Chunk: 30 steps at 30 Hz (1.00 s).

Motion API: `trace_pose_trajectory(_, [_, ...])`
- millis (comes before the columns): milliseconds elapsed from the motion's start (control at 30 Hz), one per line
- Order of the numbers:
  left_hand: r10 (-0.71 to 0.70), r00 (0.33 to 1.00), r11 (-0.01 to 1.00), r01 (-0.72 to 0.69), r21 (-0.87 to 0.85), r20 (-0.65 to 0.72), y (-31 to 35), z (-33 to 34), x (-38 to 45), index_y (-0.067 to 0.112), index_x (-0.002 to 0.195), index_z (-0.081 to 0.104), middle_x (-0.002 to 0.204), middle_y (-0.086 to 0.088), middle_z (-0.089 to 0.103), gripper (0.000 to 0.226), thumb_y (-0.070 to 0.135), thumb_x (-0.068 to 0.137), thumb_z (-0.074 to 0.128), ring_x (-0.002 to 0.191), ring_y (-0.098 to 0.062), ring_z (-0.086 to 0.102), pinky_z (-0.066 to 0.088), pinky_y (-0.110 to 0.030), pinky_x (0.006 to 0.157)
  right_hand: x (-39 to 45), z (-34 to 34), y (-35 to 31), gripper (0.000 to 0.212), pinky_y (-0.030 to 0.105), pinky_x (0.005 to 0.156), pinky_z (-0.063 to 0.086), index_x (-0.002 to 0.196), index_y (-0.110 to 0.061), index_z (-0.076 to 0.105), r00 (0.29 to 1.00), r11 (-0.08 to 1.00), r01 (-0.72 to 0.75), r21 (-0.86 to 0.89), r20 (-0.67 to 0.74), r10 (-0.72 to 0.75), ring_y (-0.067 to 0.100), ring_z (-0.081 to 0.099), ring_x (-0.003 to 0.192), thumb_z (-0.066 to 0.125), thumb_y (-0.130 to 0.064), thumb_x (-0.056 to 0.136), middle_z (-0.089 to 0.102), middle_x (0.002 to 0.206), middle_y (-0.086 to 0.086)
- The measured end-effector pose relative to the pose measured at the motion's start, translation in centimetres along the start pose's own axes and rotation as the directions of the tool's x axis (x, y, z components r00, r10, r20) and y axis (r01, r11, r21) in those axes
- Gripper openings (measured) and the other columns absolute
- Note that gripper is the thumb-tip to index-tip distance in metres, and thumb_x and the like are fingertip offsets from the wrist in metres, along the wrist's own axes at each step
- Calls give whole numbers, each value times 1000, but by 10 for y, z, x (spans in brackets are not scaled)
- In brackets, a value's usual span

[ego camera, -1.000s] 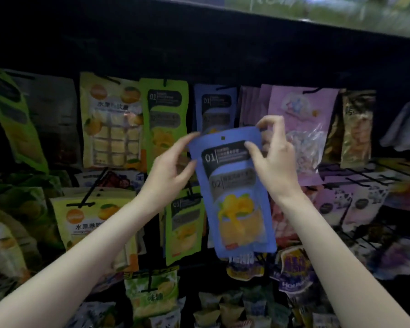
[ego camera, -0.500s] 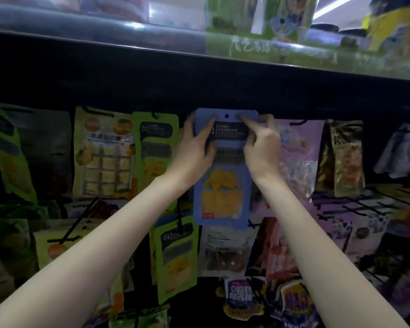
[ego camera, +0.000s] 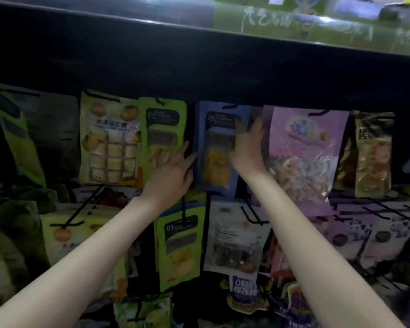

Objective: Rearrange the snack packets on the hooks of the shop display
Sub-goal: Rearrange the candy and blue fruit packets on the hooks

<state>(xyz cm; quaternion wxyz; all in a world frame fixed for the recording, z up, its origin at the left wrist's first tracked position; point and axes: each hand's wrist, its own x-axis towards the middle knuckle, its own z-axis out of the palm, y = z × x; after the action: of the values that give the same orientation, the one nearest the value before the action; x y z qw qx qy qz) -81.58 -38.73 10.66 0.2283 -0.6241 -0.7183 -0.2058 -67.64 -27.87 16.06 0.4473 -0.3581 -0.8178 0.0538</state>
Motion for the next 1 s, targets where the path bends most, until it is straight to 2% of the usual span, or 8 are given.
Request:
trace_pose_trajectory(67, [13,999,997,-17,-79,-51,-11,8,-29,15,132,51,143,-11,42,52,32,90,26,135,-32,32,19,-48,108,-34,9,-3,53,27,113,13,137,-9,40,993,995,77,59,-95,-71,30,9,140,51,1,87,10,150,18])
trace_pose_trajectory(133, [-46,998,987,39,-157,-43,-22,20,-61,15,123,58,134,-8,52,53,34,87,25,126,-27,41,24,-42,103,-74,24,-4,43,17,106,14,131,-9,45,988,978,133,160,55,-143,23,16,137,46,2,89,20,147,13])
trace_pose_trajectory(233, [-147,986,966,161,-203,84,-30,42,-96,15,124,58,122,-8,60,42,30,94,33,114,-31,53,37,-42,92,-107,65,9,52,27,108,22,143,-18,30,817,991,48,129,566,-113,21,20,137,44,-4,95,24,148,1])
trace_pose_trajectory(367, [-179,955,884,261,-388,236,-31,46,-108,16,134,48,90,-2,64,38,13,96,47,59,-11,50,36,-17,59,-119,94,20,37,37,103,31,132,-14,45,809,998,63,-21,586,-39,27,30,129,48,-14,95,39,138,5])
trace_pose_trajectory(567, [-141,960,771,259,-581,241,-36,23,-112,18,136,44,111,2,61,42,12,94,51,94,-15,61,49,-24,77,-117,48,16,5,22,83,40,95,-22,59,671,985,-69,157,738,-71,21,50,111,60,-20,91,56,109,-5])
trace_pose_trajectory(700, [-88,991,771,133,-623,102,-27,3,-110,25,126,51,109,16,57,33,13,96,48,96,-2,57,45,-8,76,-118,4,10,4,24,72,44,90,-21,61,787,975,58,216,590,-178,9,58,86,61,-17,90,63,91,-7])
trace_pose_trajectory(833, [-190,975,657,36,-753,-119,-8,-15,-99,24,127,46,106,19,58,30,20,98,40,89,-3,59,46,-21,74,-99,-25,-18,13,5,78,37,98,-9,66,938,935,169,312,239,-249,-5,52,91,66,-7,84,62,93,-9])
trace_pose_trajectory(1000, [-197,945,595,-95,-798,-260,-6,-44,-79,33,129,34,114,4,57,40,15,96,48,91,-3,57,48,-16,75,-71,-35,-51,17,4,83,38,102,-4,57,938,884,347,313,-100,-333,-6,53,90,61,-2,86,55,94,-15])
